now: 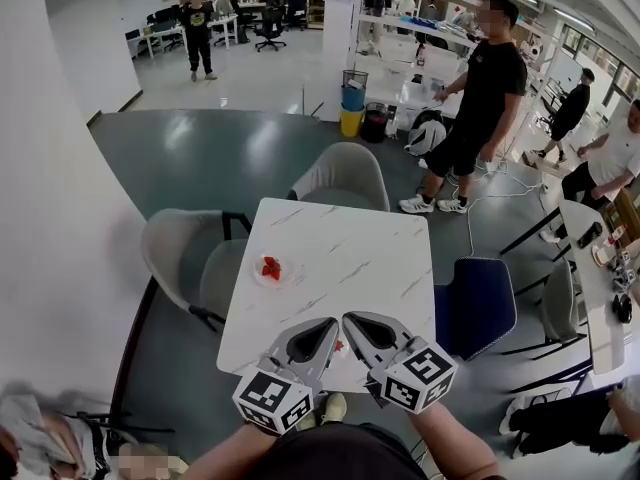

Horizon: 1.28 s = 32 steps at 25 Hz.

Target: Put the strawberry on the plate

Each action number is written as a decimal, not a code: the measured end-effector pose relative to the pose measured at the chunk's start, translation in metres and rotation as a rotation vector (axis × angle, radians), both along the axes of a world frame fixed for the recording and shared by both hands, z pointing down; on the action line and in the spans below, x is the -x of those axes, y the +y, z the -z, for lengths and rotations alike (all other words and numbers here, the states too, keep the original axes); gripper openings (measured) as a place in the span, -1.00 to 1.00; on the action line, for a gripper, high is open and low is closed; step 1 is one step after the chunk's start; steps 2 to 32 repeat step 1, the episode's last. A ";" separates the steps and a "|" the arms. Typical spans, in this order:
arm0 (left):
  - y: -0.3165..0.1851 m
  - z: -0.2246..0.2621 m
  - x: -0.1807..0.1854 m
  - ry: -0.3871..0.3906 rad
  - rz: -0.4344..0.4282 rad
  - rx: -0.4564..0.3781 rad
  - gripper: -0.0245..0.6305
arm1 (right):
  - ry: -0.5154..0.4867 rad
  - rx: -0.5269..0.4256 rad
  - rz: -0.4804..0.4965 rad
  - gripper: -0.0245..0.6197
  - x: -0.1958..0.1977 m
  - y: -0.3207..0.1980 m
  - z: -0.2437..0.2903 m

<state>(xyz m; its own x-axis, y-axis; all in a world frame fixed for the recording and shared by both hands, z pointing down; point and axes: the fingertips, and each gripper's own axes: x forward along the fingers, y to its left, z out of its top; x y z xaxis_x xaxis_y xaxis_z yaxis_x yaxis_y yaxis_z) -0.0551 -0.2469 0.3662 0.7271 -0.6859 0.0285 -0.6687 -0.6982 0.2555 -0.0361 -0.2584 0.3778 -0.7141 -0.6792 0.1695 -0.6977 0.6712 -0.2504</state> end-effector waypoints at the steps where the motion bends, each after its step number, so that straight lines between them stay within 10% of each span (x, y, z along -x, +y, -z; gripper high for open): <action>1: 0.000 -0.001 0.000 0.000 0.003 0.004 -0.90 | 0.002 0.001 -0.001 -0.92 -0.001 0.000 0.000; 32: 0.000 -0.001 0.000 0.000 0.003 0.004 -0.90 | 0.002 0.001 -0.001 -0.92 -0.001 0.000 0.000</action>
